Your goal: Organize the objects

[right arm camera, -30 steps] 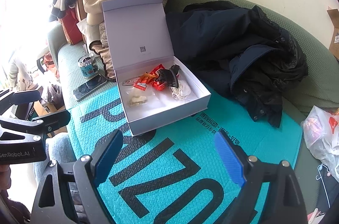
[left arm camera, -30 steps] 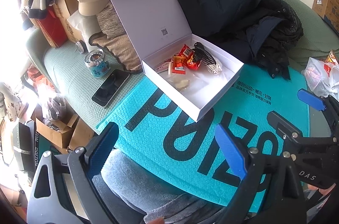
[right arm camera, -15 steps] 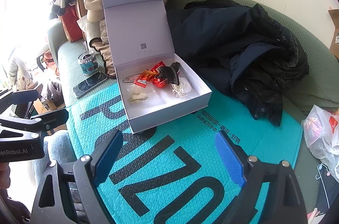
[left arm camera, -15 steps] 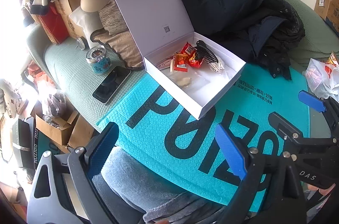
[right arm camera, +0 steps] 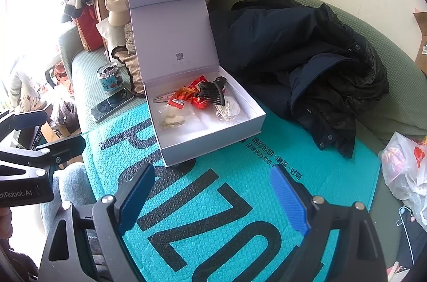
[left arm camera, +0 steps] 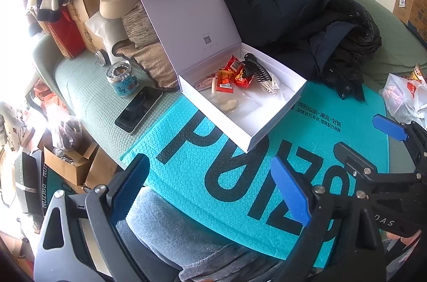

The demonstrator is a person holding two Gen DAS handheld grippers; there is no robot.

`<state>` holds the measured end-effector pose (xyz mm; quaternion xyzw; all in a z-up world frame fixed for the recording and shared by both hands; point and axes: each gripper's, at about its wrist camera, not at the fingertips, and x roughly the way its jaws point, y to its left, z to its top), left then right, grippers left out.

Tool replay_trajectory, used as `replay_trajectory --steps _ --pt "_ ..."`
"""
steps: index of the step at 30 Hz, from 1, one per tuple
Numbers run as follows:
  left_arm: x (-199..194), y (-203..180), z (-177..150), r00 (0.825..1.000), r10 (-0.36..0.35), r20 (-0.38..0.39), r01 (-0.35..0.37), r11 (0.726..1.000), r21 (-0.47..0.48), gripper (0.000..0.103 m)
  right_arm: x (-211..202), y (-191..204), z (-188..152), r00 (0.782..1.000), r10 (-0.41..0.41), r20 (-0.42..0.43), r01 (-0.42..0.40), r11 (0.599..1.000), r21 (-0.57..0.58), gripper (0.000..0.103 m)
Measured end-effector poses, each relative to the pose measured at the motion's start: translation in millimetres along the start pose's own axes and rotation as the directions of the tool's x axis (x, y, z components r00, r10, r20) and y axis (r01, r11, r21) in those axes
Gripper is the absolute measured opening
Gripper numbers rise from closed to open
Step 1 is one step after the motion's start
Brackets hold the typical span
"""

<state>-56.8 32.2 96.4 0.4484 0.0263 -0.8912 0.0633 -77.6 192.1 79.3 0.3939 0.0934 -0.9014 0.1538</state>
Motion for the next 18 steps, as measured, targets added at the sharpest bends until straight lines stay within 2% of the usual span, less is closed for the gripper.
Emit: replay_trajectory --steps 18 --pt "19.4 1.8 -0.2 0.999 0.020 -0.028 -0.020 1.000 0.017 0.092 20.5 -0.1 0.7 0.999 0.002 -0.048 -0.002 1.000 0.006 0.089"
